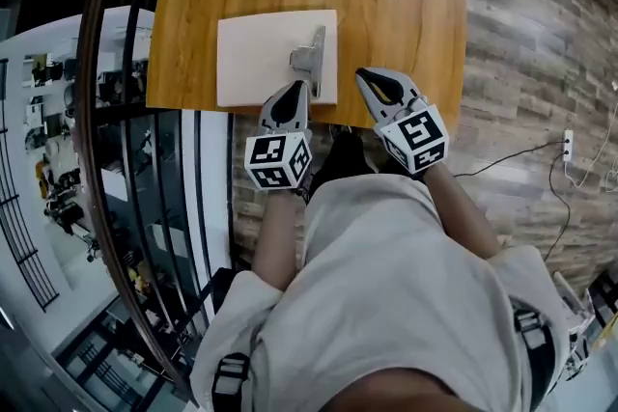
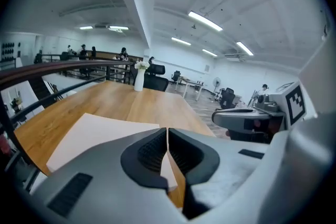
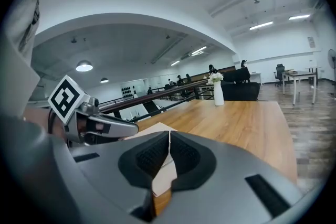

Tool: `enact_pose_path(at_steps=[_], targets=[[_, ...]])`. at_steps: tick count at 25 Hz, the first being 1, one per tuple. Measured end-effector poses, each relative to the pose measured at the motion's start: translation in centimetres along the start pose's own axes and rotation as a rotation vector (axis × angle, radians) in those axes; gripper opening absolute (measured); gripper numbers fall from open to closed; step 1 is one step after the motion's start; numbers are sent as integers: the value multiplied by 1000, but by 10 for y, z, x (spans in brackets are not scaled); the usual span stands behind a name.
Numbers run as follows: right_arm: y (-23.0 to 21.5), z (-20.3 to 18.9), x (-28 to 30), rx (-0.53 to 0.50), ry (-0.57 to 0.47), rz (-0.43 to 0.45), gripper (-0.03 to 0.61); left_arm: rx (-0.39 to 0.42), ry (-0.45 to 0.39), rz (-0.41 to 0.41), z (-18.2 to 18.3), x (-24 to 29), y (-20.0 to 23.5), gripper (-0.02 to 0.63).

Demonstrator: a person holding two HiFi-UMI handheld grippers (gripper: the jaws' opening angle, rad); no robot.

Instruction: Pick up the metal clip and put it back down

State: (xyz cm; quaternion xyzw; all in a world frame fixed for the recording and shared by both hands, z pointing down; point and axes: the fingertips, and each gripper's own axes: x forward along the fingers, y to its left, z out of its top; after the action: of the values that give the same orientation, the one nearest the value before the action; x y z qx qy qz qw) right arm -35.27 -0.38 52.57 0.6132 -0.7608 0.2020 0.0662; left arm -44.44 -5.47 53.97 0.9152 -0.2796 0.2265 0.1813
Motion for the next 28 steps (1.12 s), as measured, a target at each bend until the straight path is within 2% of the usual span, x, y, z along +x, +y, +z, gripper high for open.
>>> enact_pose_path(at_steps=[4, 8, 9, 11, 13, 16, 24, 28], targets=[[1, -9, 26, 22, 19, -51, 26, -11, 101, -105, -17, 24, 18, 26], [0, -20, 39, 52, 24, -98, 27, -51, 171, -154, -33, 44, 36, 28], [0, -22, 41, 55, 24, -109, 27, -83, 188, -168, -37, 49, 40, 42], [-5, -22, 45, 63, 20, -136, 27, -161, 237, -209, -44, 60, 46, 128], [-12, -19, 49, 75, 13, -168, 28, -218, 284, -238, -49, 72, 52, 154], [-22, -18, 48, 90, 7, -214, 28, -255, 313, -238, -53, 83, 63, 167], [-30, -26, 41, 120, 11, -287, 27, -251, 364, -281, -67, 101, 69, 173], [-28, -30, 37, 127, 21, -288, 27, -221, 383, -274, -74, 109, 66, 133]])
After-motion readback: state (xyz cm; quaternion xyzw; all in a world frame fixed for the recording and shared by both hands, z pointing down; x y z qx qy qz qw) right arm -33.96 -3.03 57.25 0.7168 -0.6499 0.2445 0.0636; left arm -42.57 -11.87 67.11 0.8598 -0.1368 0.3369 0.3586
